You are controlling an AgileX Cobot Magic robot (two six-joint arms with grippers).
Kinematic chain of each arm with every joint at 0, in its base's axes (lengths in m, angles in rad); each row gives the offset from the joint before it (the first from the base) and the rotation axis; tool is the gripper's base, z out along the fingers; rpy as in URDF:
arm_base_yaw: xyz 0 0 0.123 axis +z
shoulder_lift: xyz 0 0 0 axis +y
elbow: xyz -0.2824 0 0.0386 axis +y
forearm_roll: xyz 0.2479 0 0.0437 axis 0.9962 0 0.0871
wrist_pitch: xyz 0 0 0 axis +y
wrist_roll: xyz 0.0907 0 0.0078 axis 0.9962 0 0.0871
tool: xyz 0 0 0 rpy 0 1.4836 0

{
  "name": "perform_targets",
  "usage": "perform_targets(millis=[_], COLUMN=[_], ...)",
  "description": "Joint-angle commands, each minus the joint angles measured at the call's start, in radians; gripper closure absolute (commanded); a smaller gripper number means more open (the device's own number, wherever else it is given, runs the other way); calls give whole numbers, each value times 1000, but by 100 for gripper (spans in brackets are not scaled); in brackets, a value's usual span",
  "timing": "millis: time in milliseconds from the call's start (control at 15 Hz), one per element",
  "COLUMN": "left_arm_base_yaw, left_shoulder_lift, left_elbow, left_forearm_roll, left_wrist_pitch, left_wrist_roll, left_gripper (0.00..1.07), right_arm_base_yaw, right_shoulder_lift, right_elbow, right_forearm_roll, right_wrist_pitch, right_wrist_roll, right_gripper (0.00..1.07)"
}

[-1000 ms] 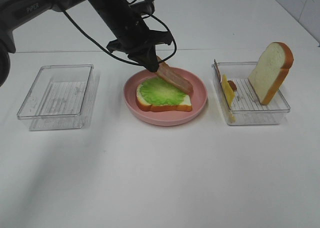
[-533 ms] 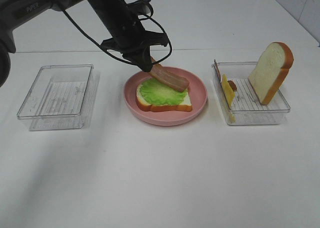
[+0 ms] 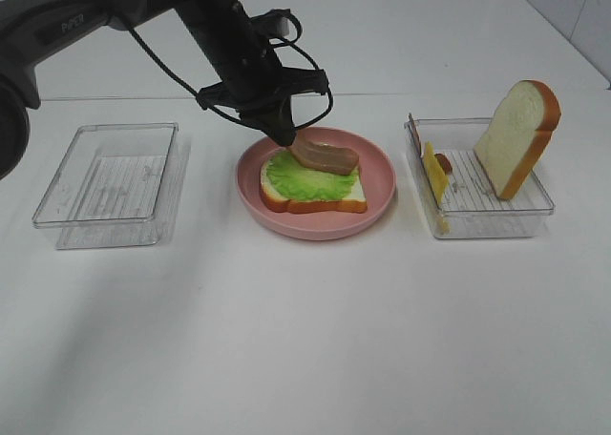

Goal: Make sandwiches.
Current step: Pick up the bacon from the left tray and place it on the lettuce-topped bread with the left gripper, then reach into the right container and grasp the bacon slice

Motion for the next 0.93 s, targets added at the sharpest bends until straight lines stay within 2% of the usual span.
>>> perform_targets(millis=[67,133,200,467,533,600,733,800,933], left_arm_base_yaw=[-6,-6,-6,-6,-2,11,48,121,251], left_shoulder_lift=[-3,-8,-27,-113,-151,-180,-216,-249,-313], left_elbow=[-6,-7,-8,-8,-7,-6,-6,-4,54], left_forearm_roll=[15,34,46,66,82,118,195,269,289], left_wrist_pitch=[100,100,100,100,100,100,100,100,100], left_wrist_roll=[-26,-50,-57,-34,24,51,60,60,60], left_gripper=[70,40,4,5,5,5,6,6,6], right_arm_base_yaw=[-4,-4,-4,-4,-4,-4,-4,-4,-4], right_shoulder_lift=[-29,-29,-29,-29,-29,-29,-29,-29,-29], right_elbow=[3,3,3,3,3,3,3,3,3], right_forearm_roll=[6,6,6,6,6,6,6,7,6], right_wrist_pitch=[-4,-4,-4,-4,-4,-4,-4,-4,-4], right_wrist_roll=[-6,-6,-6,-6,-6,-6,-6,-6,-6], right_gripper=[13,13,13,13,13,13,13,13,13])
